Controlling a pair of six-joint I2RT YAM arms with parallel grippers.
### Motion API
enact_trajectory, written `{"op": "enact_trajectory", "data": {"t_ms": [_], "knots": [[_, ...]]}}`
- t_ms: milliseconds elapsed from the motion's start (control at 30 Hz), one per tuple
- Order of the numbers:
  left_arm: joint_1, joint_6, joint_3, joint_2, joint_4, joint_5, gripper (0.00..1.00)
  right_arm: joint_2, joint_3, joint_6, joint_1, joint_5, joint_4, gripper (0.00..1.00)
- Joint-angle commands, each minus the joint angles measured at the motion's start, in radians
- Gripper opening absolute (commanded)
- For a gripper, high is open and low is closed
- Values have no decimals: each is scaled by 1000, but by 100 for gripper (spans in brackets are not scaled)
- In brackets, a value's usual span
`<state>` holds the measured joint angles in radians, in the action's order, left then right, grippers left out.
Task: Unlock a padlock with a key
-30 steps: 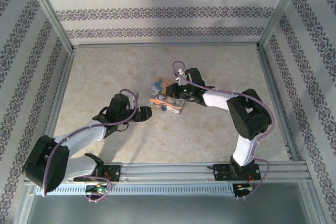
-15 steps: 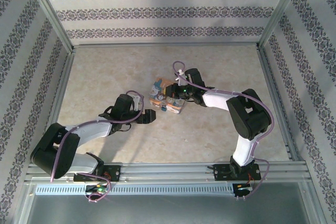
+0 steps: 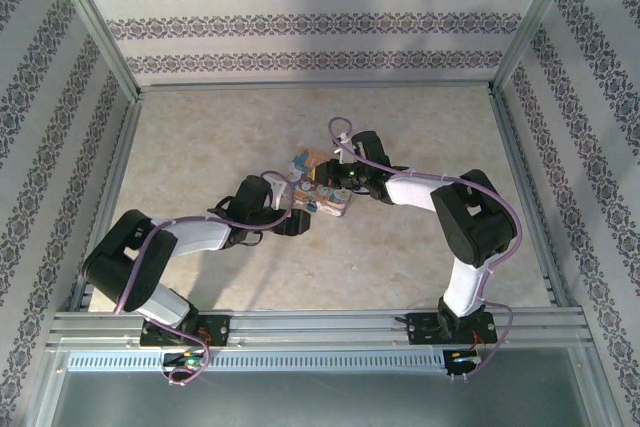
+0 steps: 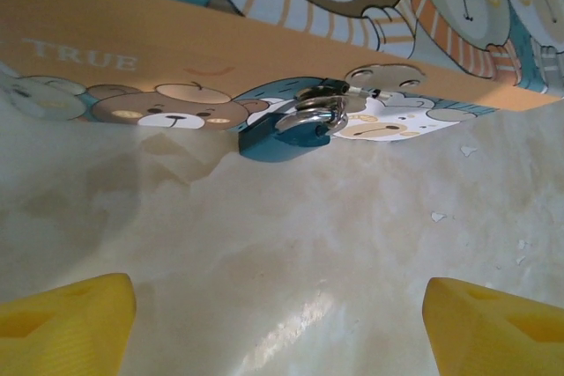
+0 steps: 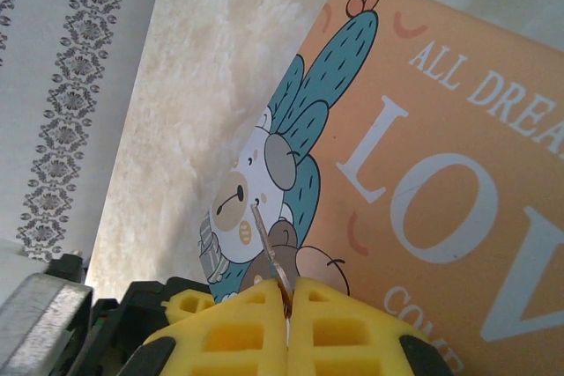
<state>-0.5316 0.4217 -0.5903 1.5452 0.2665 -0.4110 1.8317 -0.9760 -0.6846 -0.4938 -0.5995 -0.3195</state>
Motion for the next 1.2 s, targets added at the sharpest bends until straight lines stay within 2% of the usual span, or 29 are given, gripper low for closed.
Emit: {"op": "enact_trajectory", "data": {"t_ms": [0, 233, 500, 667, 967, 1167], "knots": [[-25, -28, -43, 43, 69, -15, 84, 14, 38, 2, -15, 29, 63, 0], [-42, -31, -99, 139, 115, -11, 82, 13, 37, 7, -15, 30, 71, 0], [-51, -68, -151, 209, 111, -7, 75, 11, 39, 9, -17, 32, 71, 0], [-54, -80, -170, 230, 113, -11, 70, 11, 40, 10, -17, 32, 73, 0], [-85, -68, -190, 247, 127, -22, 55, 14, 39, 7, -22, 33, 71, 0], [-96, -43, -190, 247, 148, -3, 51, 12, 41, 7, -23, 36, 72, 0]]}}
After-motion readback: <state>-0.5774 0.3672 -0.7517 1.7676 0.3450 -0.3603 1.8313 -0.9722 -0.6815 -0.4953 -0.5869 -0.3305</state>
